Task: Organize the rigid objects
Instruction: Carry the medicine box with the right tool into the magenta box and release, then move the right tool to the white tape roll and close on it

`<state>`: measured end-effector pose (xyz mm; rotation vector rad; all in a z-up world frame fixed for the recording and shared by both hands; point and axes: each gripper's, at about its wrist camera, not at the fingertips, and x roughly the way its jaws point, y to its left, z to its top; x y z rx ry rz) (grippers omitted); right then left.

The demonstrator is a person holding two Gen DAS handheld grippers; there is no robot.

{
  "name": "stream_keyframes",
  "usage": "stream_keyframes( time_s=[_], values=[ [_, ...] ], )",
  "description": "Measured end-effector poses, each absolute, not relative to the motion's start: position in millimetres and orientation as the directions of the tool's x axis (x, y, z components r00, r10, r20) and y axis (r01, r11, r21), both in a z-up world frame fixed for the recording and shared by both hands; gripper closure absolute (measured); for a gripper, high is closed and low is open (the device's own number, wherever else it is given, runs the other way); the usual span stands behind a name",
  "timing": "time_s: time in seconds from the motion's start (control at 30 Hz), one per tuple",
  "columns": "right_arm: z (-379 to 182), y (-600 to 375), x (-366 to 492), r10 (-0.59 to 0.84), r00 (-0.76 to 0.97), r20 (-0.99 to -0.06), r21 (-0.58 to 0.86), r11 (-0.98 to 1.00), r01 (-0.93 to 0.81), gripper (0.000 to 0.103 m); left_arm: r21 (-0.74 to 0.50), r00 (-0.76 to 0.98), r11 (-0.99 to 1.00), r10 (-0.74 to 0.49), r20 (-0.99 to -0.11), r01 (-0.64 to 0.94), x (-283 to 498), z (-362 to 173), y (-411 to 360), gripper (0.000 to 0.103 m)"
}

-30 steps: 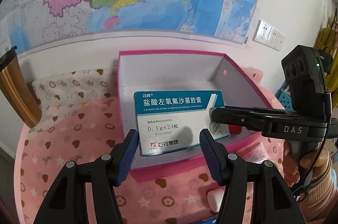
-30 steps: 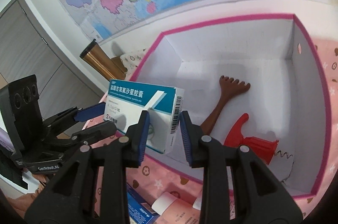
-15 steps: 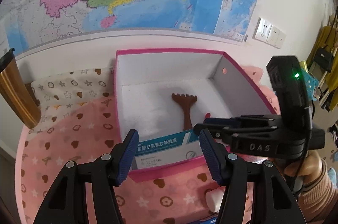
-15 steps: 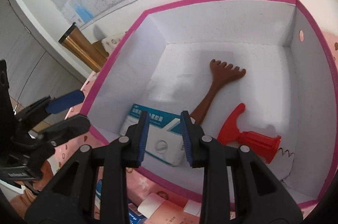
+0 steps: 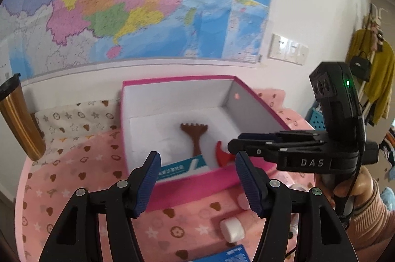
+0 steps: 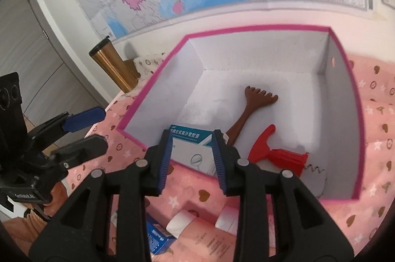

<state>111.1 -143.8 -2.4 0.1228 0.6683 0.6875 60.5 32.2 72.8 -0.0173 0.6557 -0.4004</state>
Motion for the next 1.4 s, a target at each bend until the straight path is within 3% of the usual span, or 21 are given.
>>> stream_keyframes(
  time_s=[0.5, 0.97, 1.4],
  values=[
    [1.1, -215.3, 38.6, 0.568, 0.667, -0.482, 0.245, 0.818, -0.52, 0.063, -0.151, 0.616, 0.83, -0.509, -0.601, 0.537, 2.5, 54.6, -30.3, 0.037],
    [-80.2, -292.8, 32.5, 0.42, 0.646, -0.637, 0.301, 0.908, -0.292, 0.063, -0.253, 0.432, 0.76, -0.572, -0.697, 0.598, -3.3, 0.3, -83.9, 0.037],
    [-110.3, -295.7, 44.2, 0.382, 0.6, -0.702, 0.261, 0.923, -0.282, 0.063, -0.268, 0.389, 0.756, -0.565, -0.728, 0.597, 2.7, -13.6, -106.9, 0.039]
  ],
)
